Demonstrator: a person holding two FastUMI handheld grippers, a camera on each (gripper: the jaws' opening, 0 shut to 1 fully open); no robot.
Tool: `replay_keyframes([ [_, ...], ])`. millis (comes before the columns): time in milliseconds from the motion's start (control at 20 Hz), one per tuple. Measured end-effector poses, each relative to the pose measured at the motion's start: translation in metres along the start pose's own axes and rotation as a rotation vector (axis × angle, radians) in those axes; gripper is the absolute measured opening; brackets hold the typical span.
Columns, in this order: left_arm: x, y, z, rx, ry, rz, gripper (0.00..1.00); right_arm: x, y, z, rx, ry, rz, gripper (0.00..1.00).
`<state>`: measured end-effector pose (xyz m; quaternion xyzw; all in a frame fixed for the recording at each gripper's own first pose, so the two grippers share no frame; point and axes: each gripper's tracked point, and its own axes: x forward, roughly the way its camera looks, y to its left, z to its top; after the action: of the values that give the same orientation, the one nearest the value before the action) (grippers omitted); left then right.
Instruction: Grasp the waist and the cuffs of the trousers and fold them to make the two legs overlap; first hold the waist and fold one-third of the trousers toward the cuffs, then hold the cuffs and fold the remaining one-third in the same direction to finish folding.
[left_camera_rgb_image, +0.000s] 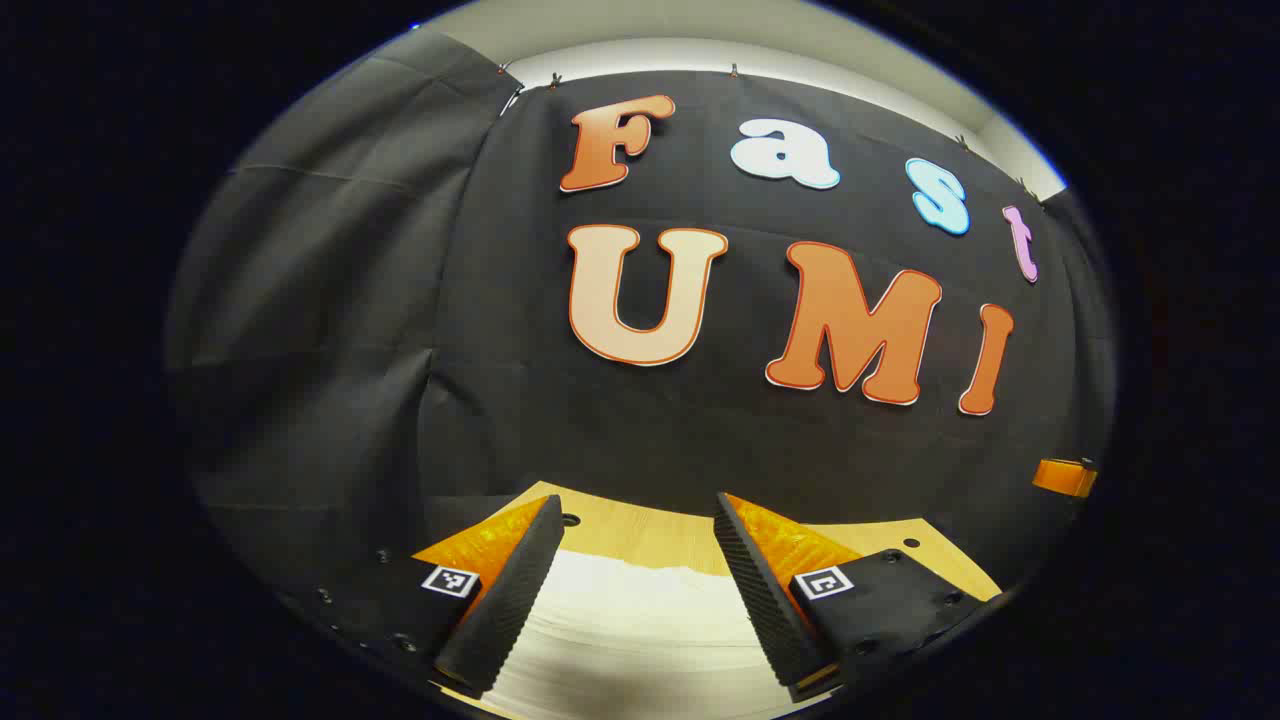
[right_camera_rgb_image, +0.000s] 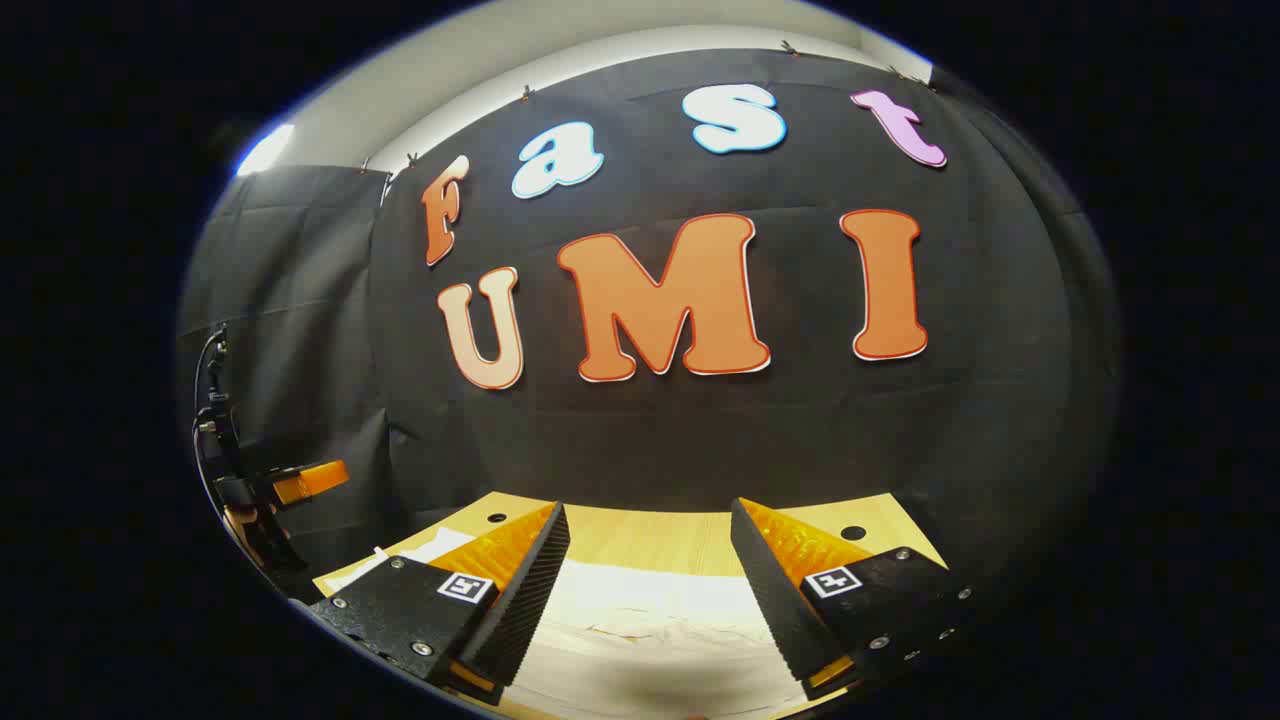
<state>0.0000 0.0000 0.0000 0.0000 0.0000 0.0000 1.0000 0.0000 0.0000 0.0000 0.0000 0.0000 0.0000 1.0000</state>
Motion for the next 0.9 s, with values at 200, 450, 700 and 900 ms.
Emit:
replay_keyframes([
  [200, 0.015, 0.030, 0.012, 0.048, -0.014, -0.054, 0.99, -0.003, 0.028, -0.007, 0.008, 0.004, -0.037, 0.98],
  [450, 0.024, 0.033, 0.014, 0.068, -0.008, -0.126, 0.99, -0.020, 0.031, -0.019, 0.035, 0.042, -0.089, 0.98],
  [700, 0.022, 0.031, 0.003, 0.058, 0.018, -0.184, 0.99, -0.024, 0.026, -0.017, 0.072, 0.038, -0.123, 1.00],
  [900, 0.024, 0.044, 0.008, 0.066, 0.013, -0.166, 0.99, -0.021, 0.023, -0.031, 0.091, 0.070, -0.151, 0.98],
])
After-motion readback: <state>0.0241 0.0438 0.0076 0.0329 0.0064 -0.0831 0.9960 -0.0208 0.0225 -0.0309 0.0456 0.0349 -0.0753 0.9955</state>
